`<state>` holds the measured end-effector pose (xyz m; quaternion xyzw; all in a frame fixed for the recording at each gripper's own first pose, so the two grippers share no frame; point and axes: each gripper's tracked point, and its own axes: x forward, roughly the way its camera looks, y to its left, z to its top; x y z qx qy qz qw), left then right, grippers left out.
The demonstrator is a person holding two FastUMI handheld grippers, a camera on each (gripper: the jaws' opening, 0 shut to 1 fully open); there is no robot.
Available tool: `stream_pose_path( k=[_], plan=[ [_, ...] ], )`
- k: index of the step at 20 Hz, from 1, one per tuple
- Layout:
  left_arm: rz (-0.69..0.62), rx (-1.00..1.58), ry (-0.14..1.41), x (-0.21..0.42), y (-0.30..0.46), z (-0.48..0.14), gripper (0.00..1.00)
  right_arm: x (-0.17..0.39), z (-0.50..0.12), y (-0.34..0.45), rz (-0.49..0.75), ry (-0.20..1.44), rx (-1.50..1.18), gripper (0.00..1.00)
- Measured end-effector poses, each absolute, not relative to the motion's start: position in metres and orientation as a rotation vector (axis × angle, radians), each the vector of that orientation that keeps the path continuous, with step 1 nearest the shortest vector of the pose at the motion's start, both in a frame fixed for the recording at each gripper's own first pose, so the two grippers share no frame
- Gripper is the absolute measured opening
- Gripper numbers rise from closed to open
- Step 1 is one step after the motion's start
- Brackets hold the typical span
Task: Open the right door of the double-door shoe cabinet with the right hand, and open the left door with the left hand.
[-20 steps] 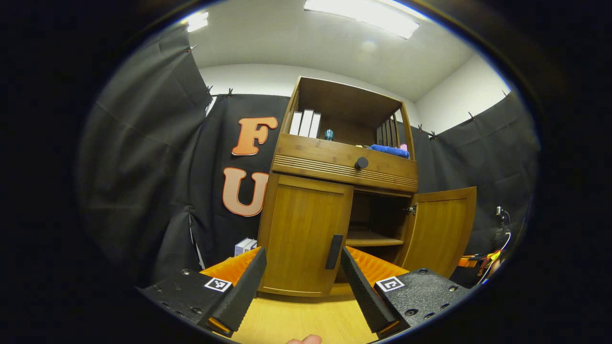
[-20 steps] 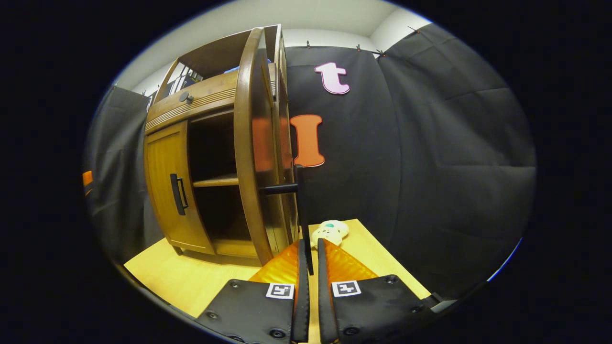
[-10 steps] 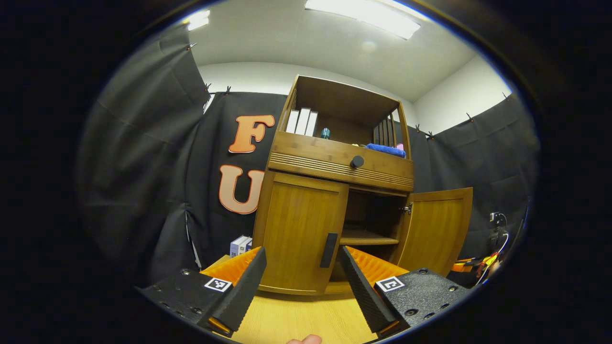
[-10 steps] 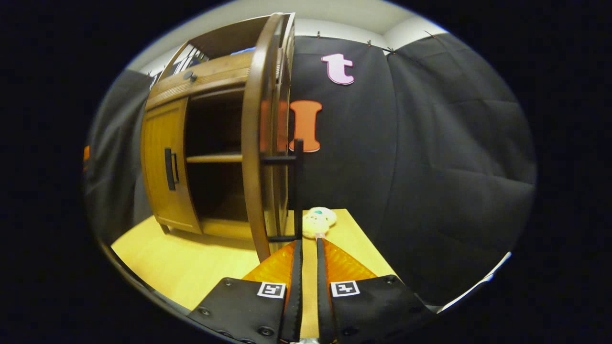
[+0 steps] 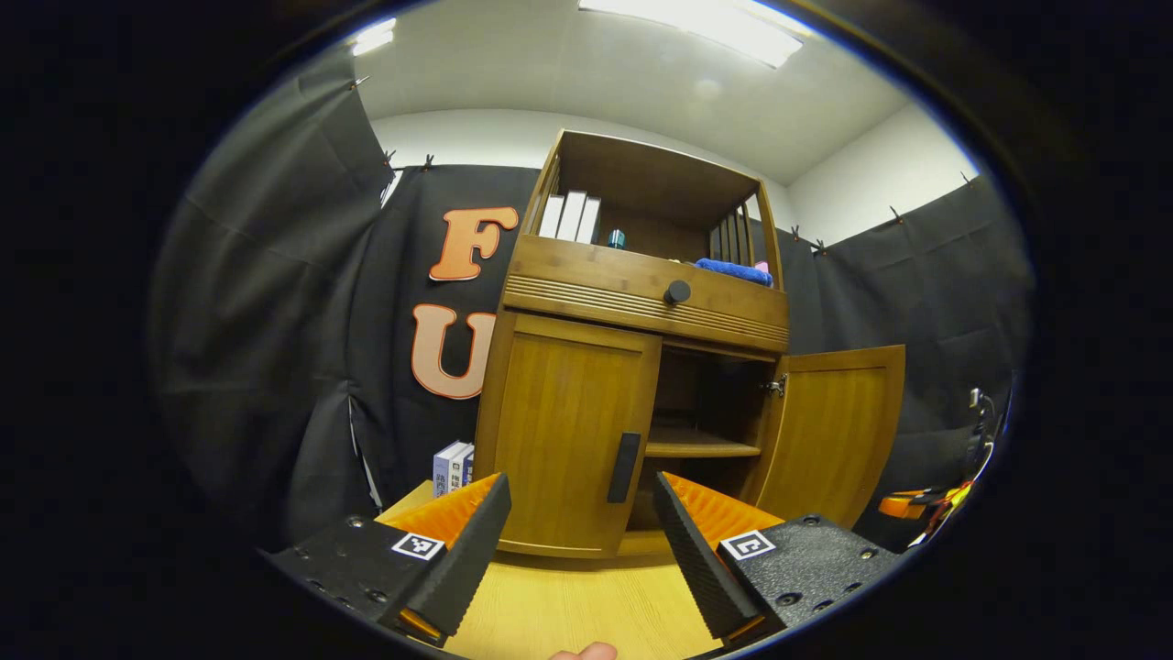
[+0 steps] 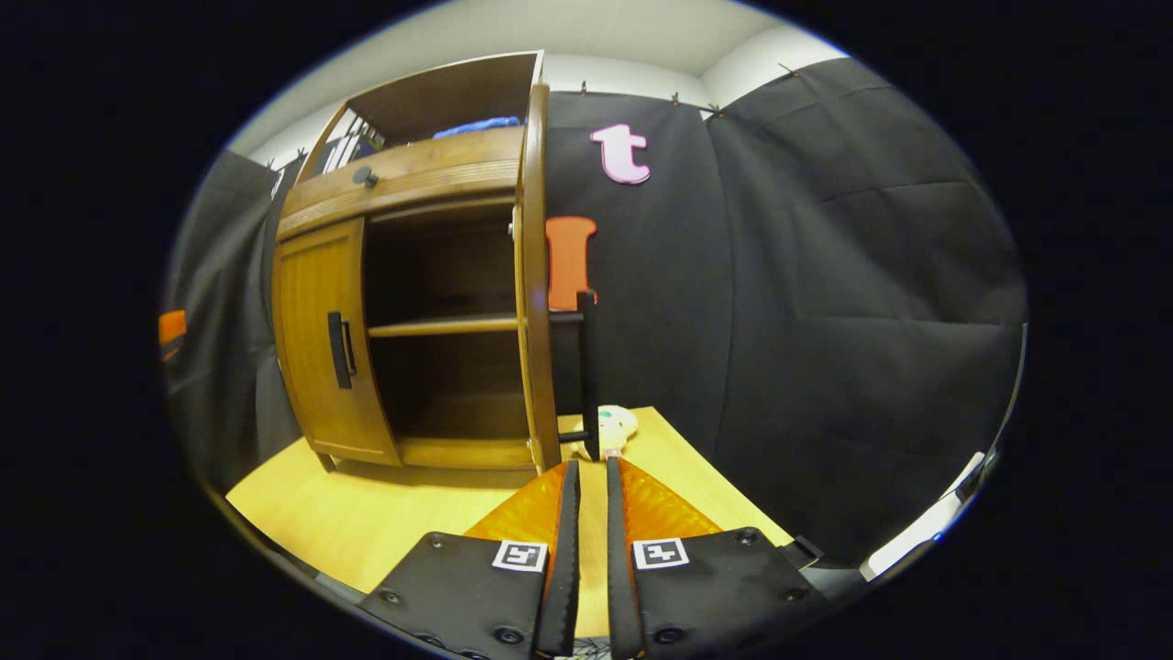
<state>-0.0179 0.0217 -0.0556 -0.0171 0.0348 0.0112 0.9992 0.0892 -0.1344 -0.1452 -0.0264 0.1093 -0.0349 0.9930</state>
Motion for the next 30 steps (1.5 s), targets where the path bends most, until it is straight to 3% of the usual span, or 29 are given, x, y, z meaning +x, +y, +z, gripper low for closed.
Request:
stream_pose_path(
  k=[5, 8, 13, 15, 16, 18, 20, 21, 24, 25, 28, 30],
  plan=[
    [0.008, -0.032, 0.082, -0.01, 0.016, -0.061, 0.94, 0.07, -0.088, -0.114, -0.082, 0.092, -0.028, 0.17],
    [-0.001, -0.036, 0.079, -0.006, 0.011, -0.061, 0.94, 0.065, -0.063, -0.099, -0.074, 0.037, -0.023, 0.24],
    [-0.008, -0.038, 0.077, -0.004, 0.006, -0.061, 0.94, 0.061, -0.033, -0.069, -0.031, -0.021, -0.038, 0.22],
    [-0.004, -0.036, 0.078, -0.003, 0.008, -0.063, 0.95, 0.063, -0.027, -0.056, -0.012, -0.029, -0.046, 0.22],
    [-0.001, -0.036, 0.08, -0.002, 0.008, -0.063, 0.95, 0.063, -0.025, -0.05, -0.005, -0.031, -0.053, 0.17],
    [0.004, -0.035, 0.084, -0.001, 0.009, -0.064, 0.94, 0.064, -0.023, -0.04, 0.0, -0.033, -0.077, 0.22],
    [0.007, -0.037, 0.085, 0.0, 0.01, -0.065, 0.95, 0.065, -0.026, -0.035, -0.008, -0.032, -0.101, 0.22],
    [0.008, -0.039, 0.086, 0.001, 0.011, -0.065, 0.94, 0.065, -0.028, -0.029, 0.005, -0.028, -0.106, 0.17],
    [0.016, -0.044, 0.086, 0.001, 0.014, -0.067, 0.95, 0.067, -0.034, -0.017, 0.036, -0.016, -0.094, 0.25],
    [0.018, -0.047, 0.086, 0.002, 0.015, -0.067, 0.95, 0.068, -0.034, -0.016, 0.031, -0.017, -0.092, 0.22],
    [0.023, -0.05, 0.09, 0.008, 0.019, -0.071, 0.94, 0.064, -0.041, -0.014, 0.038, 0.0, -0.105, 0.6],
    [0.012, -0.059, 0.094, 0.017, 0.019, -0.073, 0.94, 0.062, -0.047, -0.015, 0.033, 0.016, -0.098, 0.76]
  ],
)
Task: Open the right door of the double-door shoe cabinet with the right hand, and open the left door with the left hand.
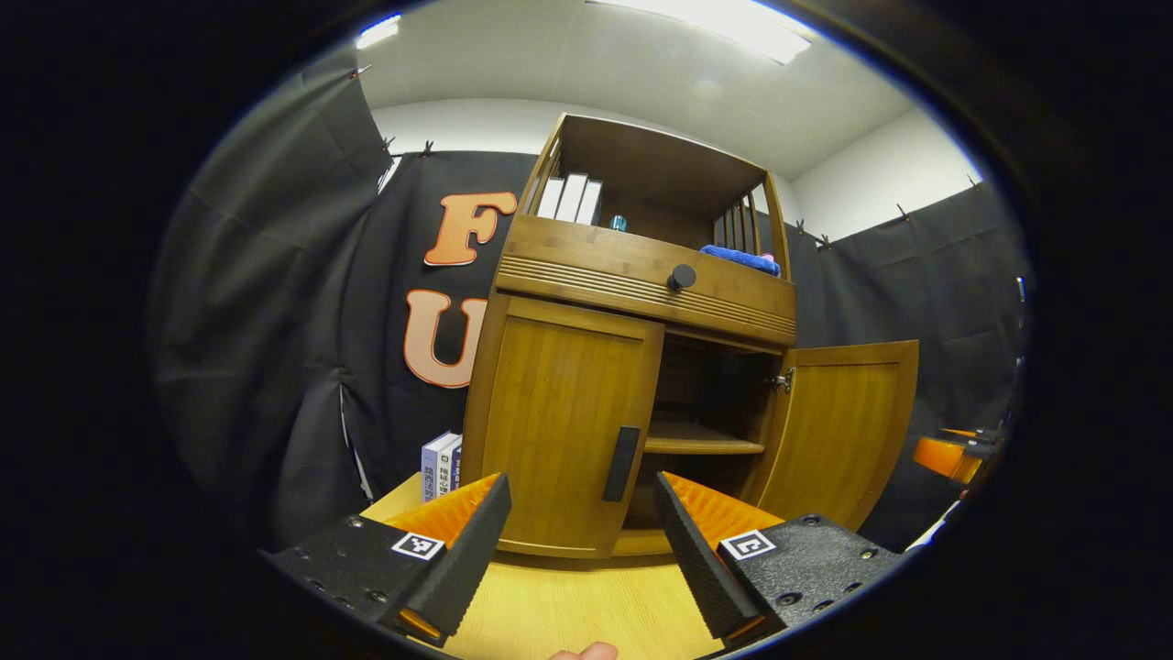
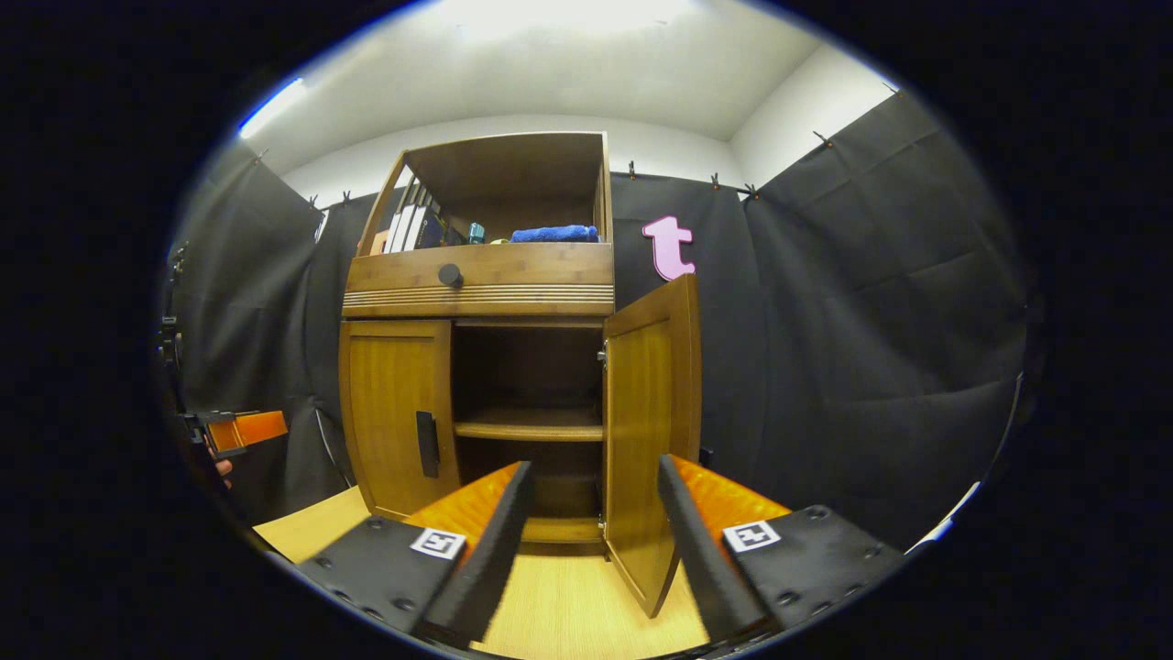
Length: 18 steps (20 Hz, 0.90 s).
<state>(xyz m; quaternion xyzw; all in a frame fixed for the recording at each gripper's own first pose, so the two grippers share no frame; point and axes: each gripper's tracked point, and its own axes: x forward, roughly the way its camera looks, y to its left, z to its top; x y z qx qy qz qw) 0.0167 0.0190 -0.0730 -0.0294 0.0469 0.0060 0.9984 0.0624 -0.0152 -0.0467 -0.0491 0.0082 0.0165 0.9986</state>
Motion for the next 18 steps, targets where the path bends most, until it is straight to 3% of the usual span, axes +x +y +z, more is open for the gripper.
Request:
stream_pose_path(
  k=[2, 4, 6, 7, 11, 12, 13, 18],
  plan=[
    [-0.009, -0.058, 0.088, 0.03, 0.016, -0.072, 0.94, 0.061, -0.047, -0.016, 0.026, 0.016, -0.094, 0.92],
    [-0.036, -0.041, 0.079, 0.05, 0.011, -0.073, 0.92, 0.058, -0.049, -0.015, 0.028, 0.025, -0.097, 0.96],
    [-0.058, -0.013, 0.079, 0.074, 0.003, -0.08, 0.94, 0.053, -0.054, -0.016, 0.039, 0.034, -0.101, 0.92],
    [-0.068, 0.006, 0.072, 0.086, -0.002, -0.082, 0.94, 0.049, -0.056, -0.017, 0.042, 0.036, -0.103, 0.97],
    [-0.11, 0.056, 0.064, 0.137, -0.025, -0.108, 0.94, 0.039, -0.06, -0.017, 0.047, 0.041, -0.097, 0.97],
    [-0.12, 0.055, 0.079, 0.149, -0.029, -0.12, 0.92, 0.036, -0.061, -0.016, 0.048, 0.044, -0.098, 0.92],
    [-0.124, 0.056, 0.093, 0.164, -0.033, -0.13, 0.92, 0.033, -0.061, -0.016, 0.047, 0.045, -0.101, 0.97],
    [-0.118, 0.112, 0.126, 0.208, -0.048, -0.178, 0.92, 0.033, -0.059, -0.029, 0.01, 0.051, -0.102, 0.97]
  ],
)
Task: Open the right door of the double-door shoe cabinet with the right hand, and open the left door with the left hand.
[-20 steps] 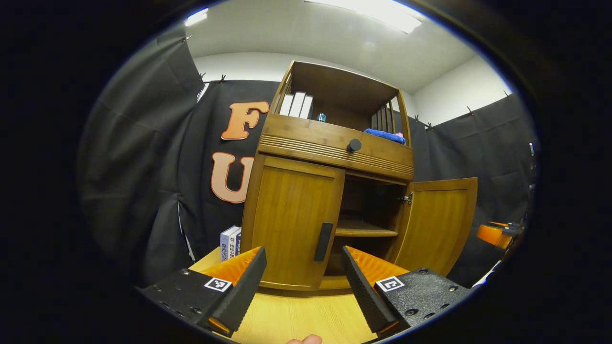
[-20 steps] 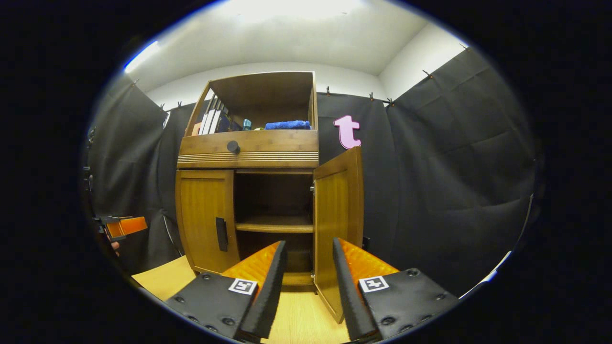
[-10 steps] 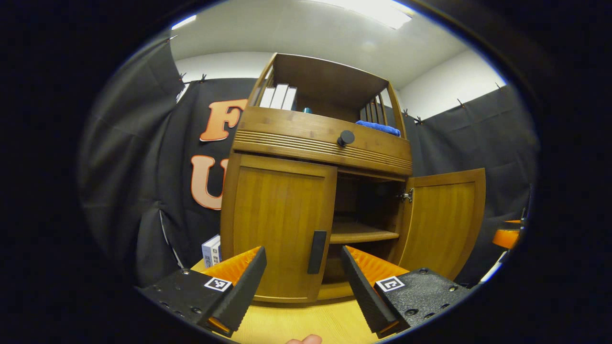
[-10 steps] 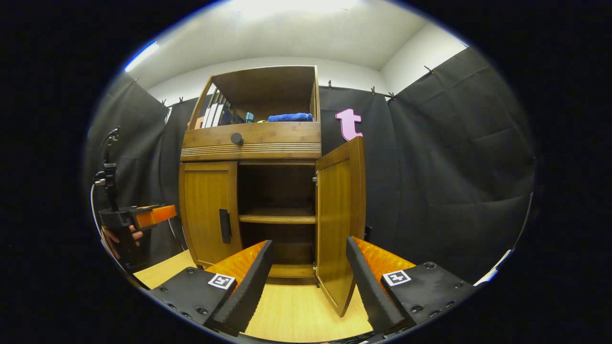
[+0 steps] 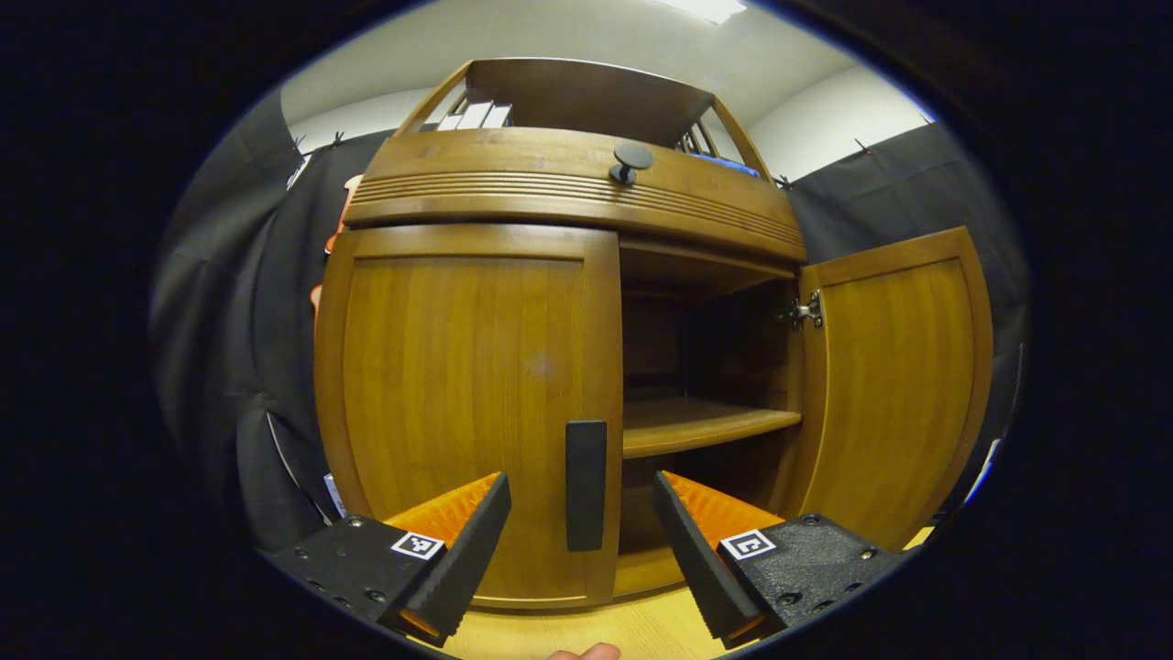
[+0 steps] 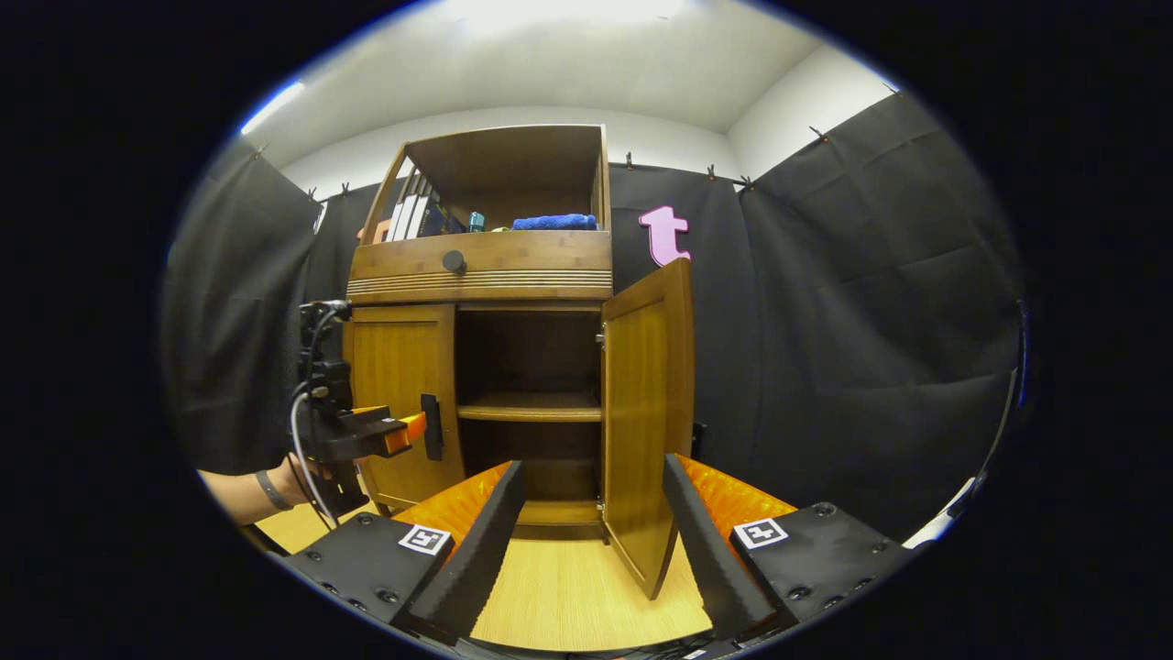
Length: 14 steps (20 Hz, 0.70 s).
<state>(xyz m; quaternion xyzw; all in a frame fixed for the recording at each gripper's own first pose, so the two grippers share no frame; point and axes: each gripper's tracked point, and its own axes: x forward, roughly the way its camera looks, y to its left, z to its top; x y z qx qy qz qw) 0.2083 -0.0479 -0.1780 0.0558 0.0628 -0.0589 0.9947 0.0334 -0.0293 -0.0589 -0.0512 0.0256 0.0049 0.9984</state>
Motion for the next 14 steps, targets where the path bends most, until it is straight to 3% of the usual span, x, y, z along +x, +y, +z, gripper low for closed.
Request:
stream_pose_path(
  k=[1, 2, 4, 6, 7, 14],
  plan=[
    [-0.113, 0.119, 0.126, 0.217, -0.049, -0.183, 0.92, 0.032, -0.059, -0.032, 0.0, 0.052, -0.098, 0.97],
    [-0.106, 0.124, 0.125, 0.227, -0.049, -0.187, 0.98, 0.032, -0.058, -0.035, -0.008, 0.053, -0.094, 0.97],
    [-0.081, 0.134, 0.129, 0.249, -0.044, -0.194, 0.98, 0.031, -0.059, -0.038, -0.02, 0.056, -0.089, 0.97],
    [-0.06, 0.135, 0.146, 0.265, -0.042, -0.206, 0.92, 0.029, -0.058, -0.041, -0.031, 0.054, -0.089, 0.97],
    [-0.051, 0.135, 0.151, 0.27, -0.041, -0.211, 0.95, 0.028, -0.058, -0.042, -0.035, 0.052, -0.089, 0.97],
    [0.002, 0.153, 0.165, 0.284, -0.031, -0.222, 0.91, 0.031, -0.061, -0.052, -0.06, 0.062, -0.063, 0.97]
  ],
)
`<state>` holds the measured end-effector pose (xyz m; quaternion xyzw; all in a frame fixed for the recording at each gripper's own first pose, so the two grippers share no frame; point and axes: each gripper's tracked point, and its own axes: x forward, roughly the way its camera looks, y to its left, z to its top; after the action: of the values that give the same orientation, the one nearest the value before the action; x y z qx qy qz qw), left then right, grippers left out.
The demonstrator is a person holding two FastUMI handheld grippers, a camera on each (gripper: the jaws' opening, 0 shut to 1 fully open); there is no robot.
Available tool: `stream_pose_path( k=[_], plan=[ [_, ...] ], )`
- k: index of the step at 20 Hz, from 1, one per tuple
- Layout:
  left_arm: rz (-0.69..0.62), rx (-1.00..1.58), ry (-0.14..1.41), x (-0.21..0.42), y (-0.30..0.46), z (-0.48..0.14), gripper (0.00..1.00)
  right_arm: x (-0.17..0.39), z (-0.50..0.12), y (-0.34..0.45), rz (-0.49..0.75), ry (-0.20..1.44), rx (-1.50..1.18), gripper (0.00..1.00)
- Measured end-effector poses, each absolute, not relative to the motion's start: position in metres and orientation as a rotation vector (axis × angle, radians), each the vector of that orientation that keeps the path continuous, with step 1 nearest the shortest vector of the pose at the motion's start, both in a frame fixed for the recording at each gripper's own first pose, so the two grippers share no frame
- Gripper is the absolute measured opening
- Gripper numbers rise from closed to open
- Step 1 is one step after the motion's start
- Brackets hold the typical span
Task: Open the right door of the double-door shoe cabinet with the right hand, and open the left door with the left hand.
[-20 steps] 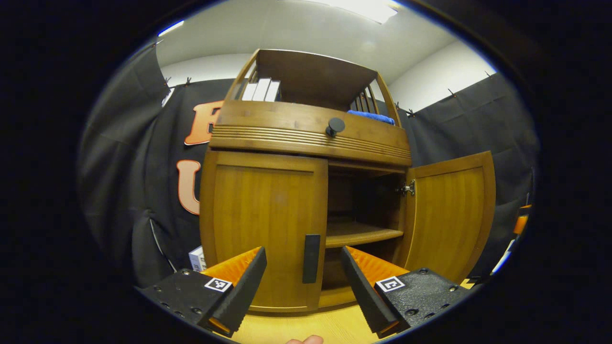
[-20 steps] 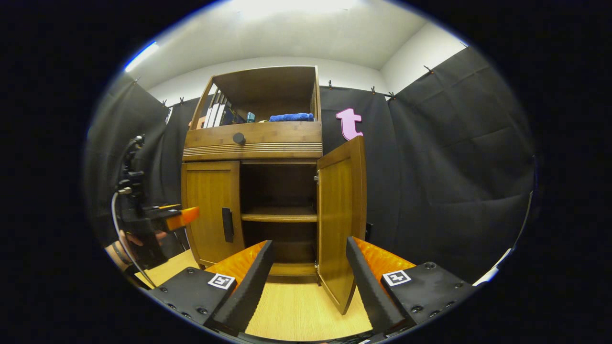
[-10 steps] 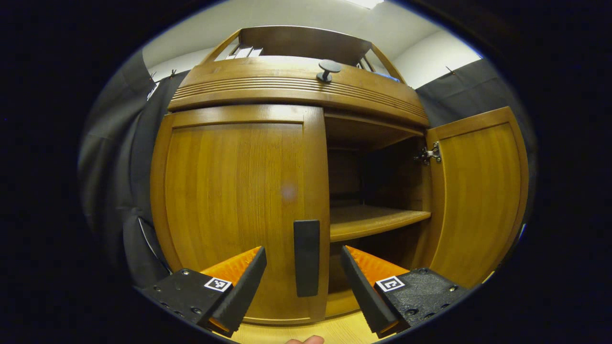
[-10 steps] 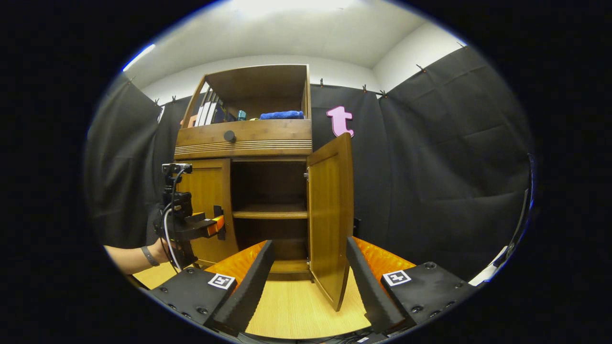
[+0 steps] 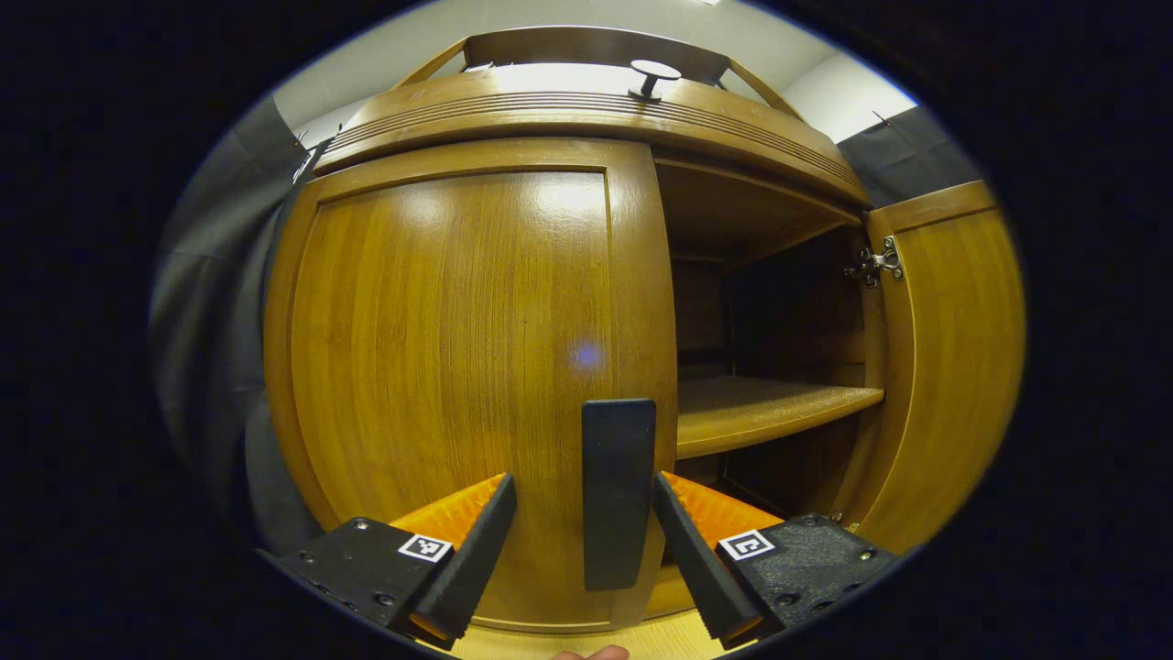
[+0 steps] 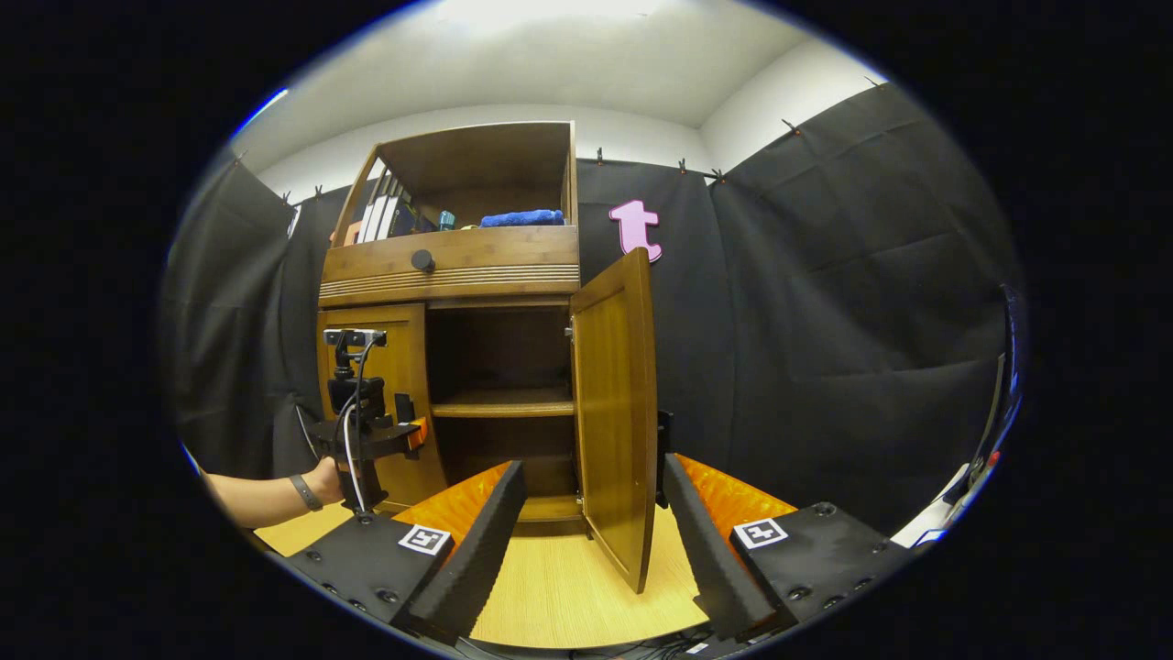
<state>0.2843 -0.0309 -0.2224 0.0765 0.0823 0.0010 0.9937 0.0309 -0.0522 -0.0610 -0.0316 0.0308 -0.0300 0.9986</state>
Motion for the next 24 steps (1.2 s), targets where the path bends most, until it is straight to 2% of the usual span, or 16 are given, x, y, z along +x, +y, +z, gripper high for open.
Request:
stream_pose_path(
  k=[1, 2, 3, 4, 6, 8, 15, 21, 24],
  plan=[
    [0.014, 0.172, 0.167, 0.286, -0.028, -0.224, 0.91, 0.031, -0.062, -0.053, -0.06, 0.062, -0.058, 0.97],
    [-0.009, 0.163, 0.174, 0.28, -0.031, -0.222, 0.84, 0.032, -0.062, -0.052, -0.057, 0.065, -0.054, 0.92],
    [-0.04, 0.14, 0.177, 0.284, -0.037, -0.227, 0.77, 0.032, -0.062, -0.051, -0.055, 0.067, -0.053, 0.92],
    [-0.1, 0.104, 0.197, 0.285, -0.051, -0.232, 0.62, 0.031, -0.062, -0.05, -0.051, 0.067, -0.052, 0.97],
    [-0.08, 0.106, 0.225, 0.282, -0.049, -0.234, 0.31, 0.029, -0.062, -0.047, -0.045, 0.067, -0.056, 0.98],
    [-0.072, 0.107, 0.233, 0.282, -0.047, -0.234, 0.24, 0.027, -0.065, -0.047, -0.038, 0.071, -0.059, 0.98],
    [-0.087, 0.103, 0.298, 0.207, -0.037, -0.214, 0.24, 0.022, -0.07, -0.04, -0.006, 0.098, -0.068, 0.98],
    [-0.056, 0.11, 0.277, 0.129, 0.004, -0.187, 0.23, 0.019, -0.071, -0.039, 0.006, 0.102, -0.074, 0.98],
    [-0.051, 0.093, 0.28, 0.108, 0.023, -0.18, 0.22, 0.017, -0.073, -0.031, 0.026, 0.107, -0.079, 0.98]
  ],
)
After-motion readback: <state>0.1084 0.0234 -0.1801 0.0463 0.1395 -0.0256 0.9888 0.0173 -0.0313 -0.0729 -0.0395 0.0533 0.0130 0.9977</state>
